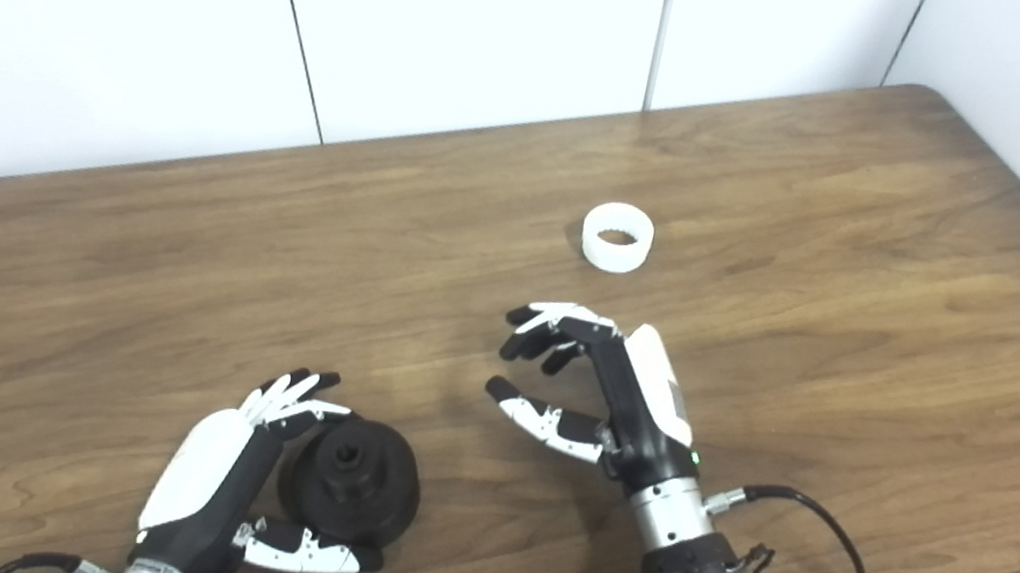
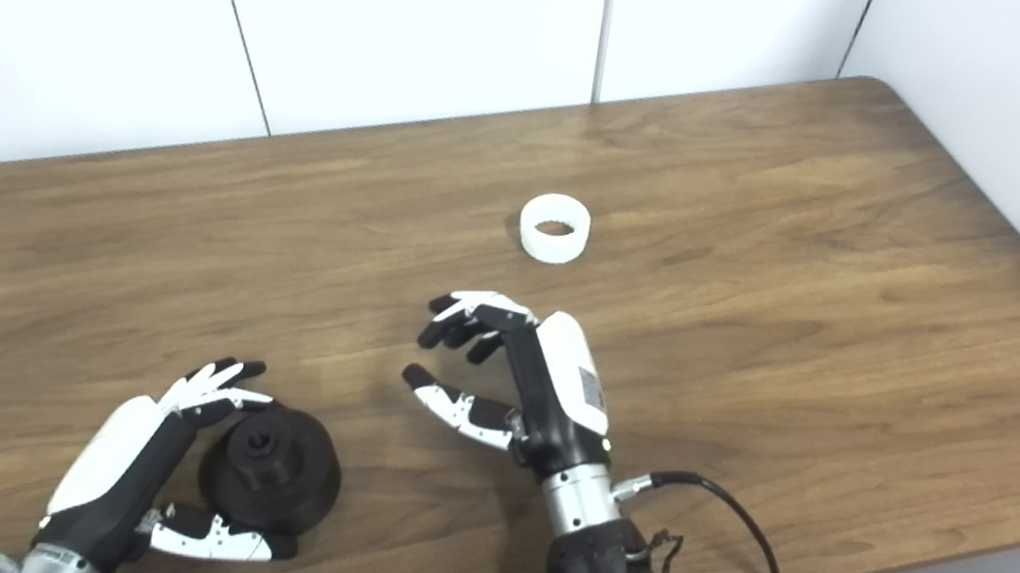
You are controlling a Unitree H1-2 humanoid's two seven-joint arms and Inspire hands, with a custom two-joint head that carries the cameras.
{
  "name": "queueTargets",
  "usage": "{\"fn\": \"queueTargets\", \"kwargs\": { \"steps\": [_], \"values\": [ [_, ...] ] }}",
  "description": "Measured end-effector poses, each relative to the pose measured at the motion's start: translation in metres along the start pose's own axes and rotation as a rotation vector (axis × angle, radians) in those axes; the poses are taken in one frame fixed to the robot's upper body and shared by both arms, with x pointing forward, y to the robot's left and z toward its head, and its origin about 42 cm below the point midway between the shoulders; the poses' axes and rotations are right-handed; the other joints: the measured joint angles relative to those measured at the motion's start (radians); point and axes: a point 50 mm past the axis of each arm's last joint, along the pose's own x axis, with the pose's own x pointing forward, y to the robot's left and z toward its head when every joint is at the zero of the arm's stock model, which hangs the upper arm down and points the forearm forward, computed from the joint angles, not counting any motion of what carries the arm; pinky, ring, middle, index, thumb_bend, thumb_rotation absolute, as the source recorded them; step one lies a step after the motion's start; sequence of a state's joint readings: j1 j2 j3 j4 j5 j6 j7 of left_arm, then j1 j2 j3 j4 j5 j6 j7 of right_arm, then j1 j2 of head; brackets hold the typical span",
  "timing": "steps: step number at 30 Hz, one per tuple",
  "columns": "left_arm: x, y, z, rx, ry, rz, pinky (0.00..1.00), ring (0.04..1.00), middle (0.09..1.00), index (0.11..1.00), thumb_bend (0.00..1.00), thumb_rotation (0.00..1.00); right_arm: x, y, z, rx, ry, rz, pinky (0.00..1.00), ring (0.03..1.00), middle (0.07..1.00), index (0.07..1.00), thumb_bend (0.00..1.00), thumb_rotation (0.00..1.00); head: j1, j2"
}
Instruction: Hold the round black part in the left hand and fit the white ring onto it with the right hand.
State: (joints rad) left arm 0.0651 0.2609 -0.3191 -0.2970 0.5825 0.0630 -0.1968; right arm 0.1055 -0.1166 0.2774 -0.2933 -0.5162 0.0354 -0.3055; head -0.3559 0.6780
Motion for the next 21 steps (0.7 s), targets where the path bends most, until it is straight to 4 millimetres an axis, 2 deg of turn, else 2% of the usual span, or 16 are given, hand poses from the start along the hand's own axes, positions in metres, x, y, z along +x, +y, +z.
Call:
{"fn": "queueTargets", "kwargs": {
  "steps": [3,5,7,10,17,21],
  "values": [
    [-0.001,0.0,-0.001,-0.005,0.004,0.0,1.0,0.989,0.937,0.606,0.9,0.25,0.01,-0.009,0.001,-0.009,-0.009,-0.035,0.5,0.628,0.71,0.498,0.5,0.16,0.003,0.0],
    [-0.002,0.001,-0.002,-0.005,0.007,0.0,1.0,0.986,0.935,0.605,0.9,0.25,0.028,-0.02,0.006,-0.035,-0.027,-0.093,0.5,0.634,0.714,0.499,0.5,0.17,0.003,0.0],
    [-0.002,0.001,-0.002,-0.005,0.007,0.0,1.0,0.985,0.933,0.604,0.9,0.24,0.044,-0.029,0.013,-0.055,-0.036,-0.148,0.52,0.648,0.72,0.499,0.5,0.16,0.005,-0.002],
    [-0.002,0.001,-0.001,-0.005,0.005,-0.001,1.0,0.987,0.935,0.606,0.9,0.24,0.056,-0.037,0.021,-0.079,-0.053,-0.176,0.57,0.696,0.744,0.499,0.5,0.17,0.008,-0.002],
    [-0.003,0.0,-0.002,-0.006,0.008,0.0,1.0,0.984,0.933,0.603,0.9,0.24,0.079,-0.071,0.012,-0.2,-0.023,-0.214,0.71,0.837,0.832,0.499,0.5,0.17,0.017,-0.005],
    [-0.002,0.0,-0.001,-0.004,0.007,0.001,1.0,0.991,0.938,0.604,0.9,0.24,0.105,-0.082,0.005,-0.284,-0.006,-0.215,0.73,0.887,0.884,0.499,0.5,0.17,0.018,-0.005]
  ]
}}
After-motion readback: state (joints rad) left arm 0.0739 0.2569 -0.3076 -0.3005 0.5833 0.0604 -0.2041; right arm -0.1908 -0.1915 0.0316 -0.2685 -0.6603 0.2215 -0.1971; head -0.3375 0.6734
